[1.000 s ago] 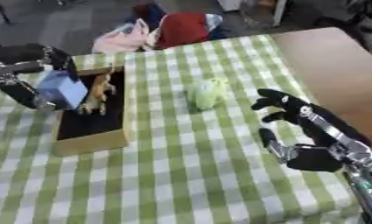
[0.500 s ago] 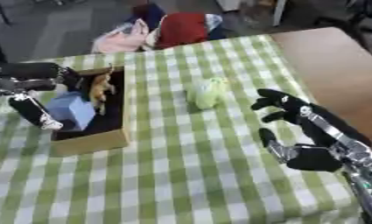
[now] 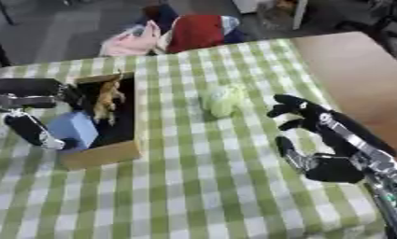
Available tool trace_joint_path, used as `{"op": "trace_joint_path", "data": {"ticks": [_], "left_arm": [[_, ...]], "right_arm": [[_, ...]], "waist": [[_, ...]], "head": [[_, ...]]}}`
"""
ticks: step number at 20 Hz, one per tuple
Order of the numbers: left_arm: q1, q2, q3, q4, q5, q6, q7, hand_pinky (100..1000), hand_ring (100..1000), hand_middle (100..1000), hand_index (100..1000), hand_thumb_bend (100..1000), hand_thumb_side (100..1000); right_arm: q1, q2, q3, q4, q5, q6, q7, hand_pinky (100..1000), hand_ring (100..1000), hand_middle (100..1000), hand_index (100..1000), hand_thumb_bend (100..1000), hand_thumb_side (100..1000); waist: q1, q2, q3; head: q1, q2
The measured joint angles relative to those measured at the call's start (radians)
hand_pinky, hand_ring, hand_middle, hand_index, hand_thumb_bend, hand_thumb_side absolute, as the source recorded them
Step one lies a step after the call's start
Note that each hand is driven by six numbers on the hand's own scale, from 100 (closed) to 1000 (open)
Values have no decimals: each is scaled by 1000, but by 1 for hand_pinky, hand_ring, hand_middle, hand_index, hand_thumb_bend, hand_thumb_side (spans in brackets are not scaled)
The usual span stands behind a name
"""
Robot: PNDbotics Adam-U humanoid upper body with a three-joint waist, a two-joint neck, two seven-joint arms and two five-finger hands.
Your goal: Pick up objects on the table and place them in the box.
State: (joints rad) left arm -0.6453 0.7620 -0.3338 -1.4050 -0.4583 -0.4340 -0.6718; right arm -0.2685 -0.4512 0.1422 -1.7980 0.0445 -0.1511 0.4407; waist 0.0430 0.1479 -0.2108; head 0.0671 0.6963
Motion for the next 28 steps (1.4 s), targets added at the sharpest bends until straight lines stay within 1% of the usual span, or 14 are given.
{"op": "trace_joint_path", "data": {"ticks": [1, 2, 5, 7, 11, 13, 14, 17, 18, 23, 26, 28], "left_arm": [[7, 5, 2, -5, 0, 0, 0, 744, 743, 761, 829, 429, 467], [13, 8, 6, -9, 0, 0, 0, 761, 766, 787, 840, 513, 553], [22, 14, 16, -24, 2, 3, -3, 776, 786, 806, 844, 551, 583], [25, 14, 20, -31, 1, 4, -4, 793, 816, 830, 856, 604, 621], [35, 24, 32, -58, -11, -4, 4, 799, 829, 836, 858, 616, 656], [47, 30, 49, -80, -7, -10, 12, 789, 814, 817, 850, 598, 659], [53, 32, 61, -92, -1, -10, 19, 776, 791, 793, 841, 573, 658], [85, 43, 99, -136, 32, 5, 53, 762, 768, 766, 826, 536, 653], [98, 47, 113, -150, 45, 13, 67, 758, 761, 757, 823, 517, 648], [179, 49, 197, -227, 124, 72, 150, 736, 729, 722, 803, 440, 622], [231, 48, 250, -265, 178, 111, 210, 717, 697, 690, 788, 375, 607], [266, 45, 282, -287, 215, 134, 252, 712, 687, 680, 783, 359, 605]], "right_arm": [[0, 0, 0, 0, 0, 0, 0, 780, 959, 785, 1000, 100, 271], [0, 0, 0, 0, 0, 0, 0, 780, 959, 785, 1000, 100, 274], [1, 1, 0, 0, 0, 0, 0, 780, 960, 784, 1000, 100, 275], [1, 4, 0, 0, 0, 0, 0, 780, 960, 784, 1000, 100, 276], [1, 4, 0, 0, 0, 0, 0, 780, 959, 784, 1000, 100, 274], [1, 4, 0, 0, 0, -1, 0, 780, 959, 786, 1000, 100, 269], [0, 1, 0, 0, 0, -2, -1, 780, 957, 786, 1000, 100, 263], [-14, -26, 0, 0, 0, -7, -6, 779, 952, 789, 1000, 116, 246], [-21, -39, 0, 0, -1, -10, -9, 778, 949, 788, 1000, 134, 237], [-77, -135, 12, -2, -3, -32, -26, 778, 941, 796, 1000, 215, 217], [-122, -200, 37, -2, -4, -51, -16, 784, 945, 811, 1000, 285, 227], [-158, -238, 60, 8, -8, -65, 7, 786, 946, 818, 1000, 319, 234]], "waist": [[0, 0, 1], [-1, 0, 2], [-2, 0, 8], [-2, 0, 9], [-4, 0, 12], [-6, 0, 16], [-8, 0, 20], [-13, 0, 33], [-14, -1, 37], [-27, -5, 68], [-32, -6, 90], [-38, -6, 106]], "head": [[0, 1], [-1, 2], [-3, 5], [-3, 6], [-6, 6], [-8, 6], [-9, 6], [-14, 6], [-17, 6], [-31, 7], [-43, 7], [-52, 7]]}}
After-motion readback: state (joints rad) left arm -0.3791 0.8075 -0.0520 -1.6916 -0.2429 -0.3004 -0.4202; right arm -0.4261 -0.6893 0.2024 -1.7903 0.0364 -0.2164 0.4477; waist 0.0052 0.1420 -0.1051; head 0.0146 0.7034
